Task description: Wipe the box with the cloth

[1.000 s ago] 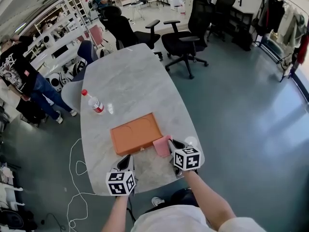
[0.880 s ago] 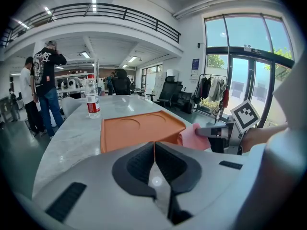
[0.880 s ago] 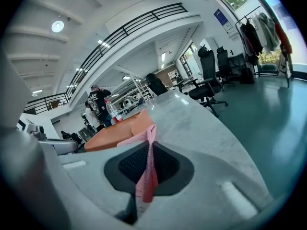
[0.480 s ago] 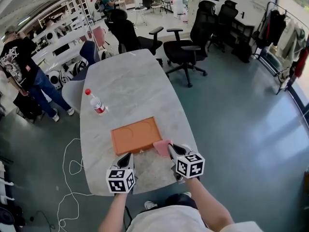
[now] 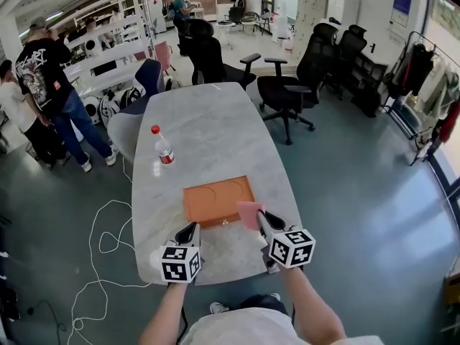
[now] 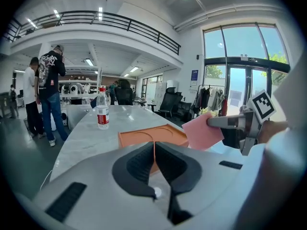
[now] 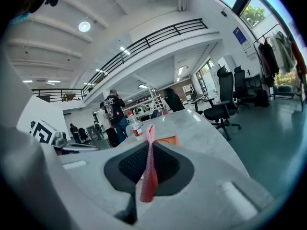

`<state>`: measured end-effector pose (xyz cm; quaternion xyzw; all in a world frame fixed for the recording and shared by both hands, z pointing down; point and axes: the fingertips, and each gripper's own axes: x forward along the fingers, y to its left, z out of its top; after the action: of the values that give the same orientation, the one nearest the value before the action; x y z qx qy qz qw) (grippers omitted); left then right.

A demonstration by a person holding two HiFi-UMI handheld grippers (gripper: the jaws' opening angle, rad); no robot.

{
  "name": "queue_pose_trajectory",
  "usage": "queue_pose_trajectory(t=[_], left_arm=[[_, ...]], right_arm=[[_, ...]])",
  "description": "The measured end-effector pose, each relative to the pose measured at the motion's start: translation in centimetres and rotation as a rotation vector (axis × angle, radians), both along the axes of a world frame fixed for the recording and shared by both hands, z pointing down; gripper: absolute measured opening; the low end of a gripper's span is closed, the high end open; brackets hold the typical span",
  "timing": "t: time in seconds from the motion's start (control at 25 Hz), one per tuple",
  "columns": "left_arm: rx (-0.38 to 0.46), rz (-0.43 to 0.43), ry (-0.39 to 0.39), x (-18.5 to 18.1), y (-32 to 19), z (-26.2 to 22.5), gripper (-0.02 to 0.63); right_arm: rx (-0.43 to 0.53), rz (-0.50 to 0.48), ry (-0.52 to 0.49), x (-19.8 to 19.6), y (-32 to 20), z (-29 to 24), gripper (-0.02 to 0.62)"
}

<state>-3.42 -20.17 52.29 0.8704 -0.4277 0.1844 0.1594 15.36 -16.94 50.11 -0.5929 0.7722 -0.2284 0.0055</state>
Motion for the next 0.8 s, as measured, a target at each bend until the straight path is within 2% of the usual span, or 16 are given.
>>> queue_pose_trajectory(t=[0.32, 0.48, 0.8], left_arm=[[0.059, -0.014, 0.016, -3.7, 0.4, -2.6, 0.015], [0.068, -0.038, 0.020, -5.6, 0.8, -2.9, 0.015], [0.073, -0.065, 0.022, -7.7, 1.6, -3.1, 0.015]], right_arm=[[0.084, -0.015, 0.040, -2.9, 0.0, -4.4, 0.015], [0.120, 0.012, 0.076, -3.1, 0.3, -5.8, 0.015], [0.120, 0.021, 0.111, -3.6, 1.3, -6.1, 0.015]])
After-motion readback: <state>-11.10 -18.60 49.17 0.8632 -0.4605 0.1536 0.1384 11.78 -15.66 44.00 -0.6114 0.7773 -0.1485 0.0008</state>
